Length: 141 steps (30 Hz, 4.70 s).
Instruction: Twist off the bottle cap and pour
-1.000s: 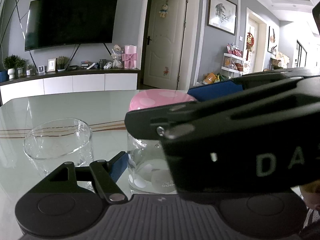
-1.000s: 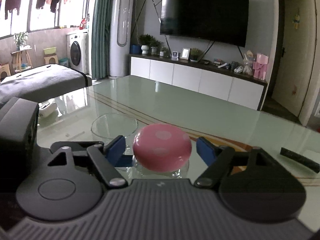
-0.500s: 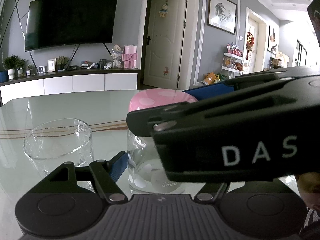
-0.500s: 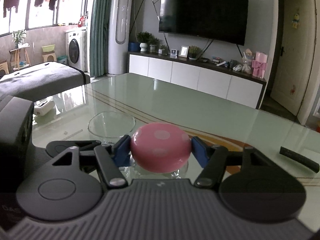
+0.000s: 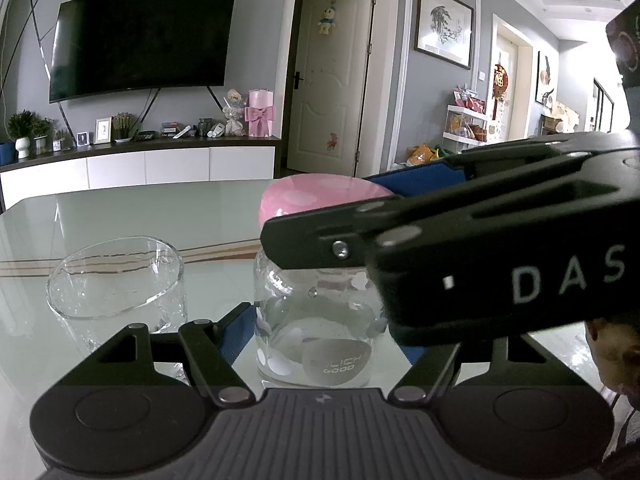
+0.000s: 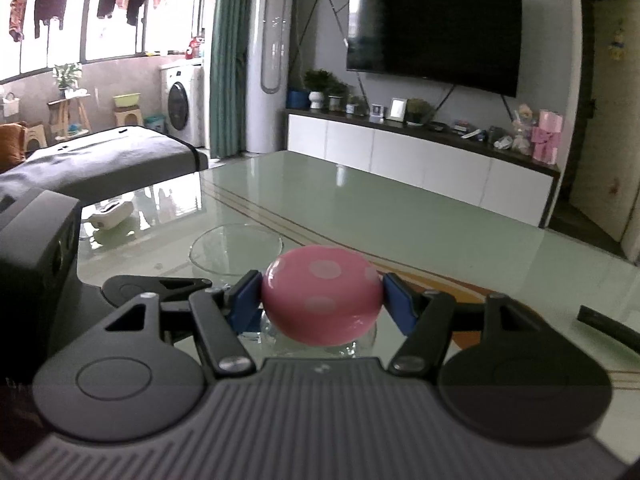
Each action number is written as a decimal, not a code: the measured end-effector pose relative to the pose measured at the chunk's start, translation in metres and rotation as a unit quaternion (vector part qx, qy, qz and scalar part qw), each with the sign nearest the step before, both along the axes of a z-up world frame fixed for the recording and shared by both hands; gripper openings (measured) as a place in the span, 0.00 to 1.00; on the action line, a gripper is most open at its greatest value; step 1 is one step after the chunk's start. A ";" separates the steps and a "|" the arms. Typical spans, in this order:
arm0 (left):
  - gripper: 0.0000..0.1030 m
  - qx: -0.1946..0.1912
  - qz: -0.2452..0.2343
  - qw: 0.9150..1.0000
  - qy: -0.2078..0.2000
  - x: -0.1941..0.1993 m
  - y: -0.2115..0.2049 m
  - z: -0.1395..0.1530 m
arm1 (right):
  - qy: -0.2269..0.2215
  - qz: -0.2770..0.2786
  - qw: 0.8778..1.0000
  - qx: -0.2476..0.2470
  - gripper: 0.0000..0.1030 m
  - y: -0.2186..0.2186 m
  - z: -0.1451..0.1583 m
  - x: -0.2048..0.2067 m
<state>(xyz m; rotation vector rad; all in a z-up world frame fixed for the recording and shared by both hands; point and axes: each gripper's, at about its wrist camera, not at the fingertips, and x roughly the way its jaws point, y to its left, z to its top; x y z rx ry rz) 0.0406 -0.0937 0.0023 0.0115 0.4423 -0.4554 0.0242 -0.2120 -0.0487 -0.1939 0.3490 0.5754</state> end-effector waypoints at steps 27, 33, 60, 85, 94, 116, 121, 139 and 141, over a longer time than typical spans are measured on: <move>0.74 -0.001 0.001 1.000 0.000 -0.001 -0.001 -0.001 | 0.008 0.057 0.998 0.012 0.64 -0.012 0.008 0.007; 0.74 0.000 0.001 1.000 0.000 -0.001 -0.002 -0.002 | 0.013 0.093 0.995 0.016 0.64 -0.021 0.009 0.014; 0.73 0.000 0.003 1.000 -0.001 0.001 0.003 -0.002 | 0.000 0.134 0.991 -0.014 0.80 -0.024 0.016 0.017; 0.73 0.000 0.003 1.000 -0.002 0.004 0.004 -0.001 | 0.010 -0.054 0.998 -0.007 0.83 0.004 0.003 -0.001; 0.73 0.001 0.003 1.000 -0.002 0.004 0.004 -0.002 | -0.006 -0.057 0.998 -0.022 0.74 0.016 -0.001 -0.003; 0.73 0.002 0.004 1.000 -0.003 0.003 0.004 -0.003 | 0.001 0.009 1.000 -0.007 0.64 -0.003 0.000 0.006; 0.73 0.003 0.006 1.000 -0.004 0.004 0.004 -0.003 | 0.001 0.034 0.999 -0.008 0.64 -0.008 0.003 0.008; 0.73 0.004 0.006 1.000 -0.005 0.000 0.001 -0.006 | -0.004 0.090 0.996 0.000 0.64 -0.020 0.006 0.014; 0.73 0.003 0.006 1.000 -0.005 0.001 0.001 -0.006 | -0.007 0.105 0.994 0.000 0.64 -0.023 0.006 0.016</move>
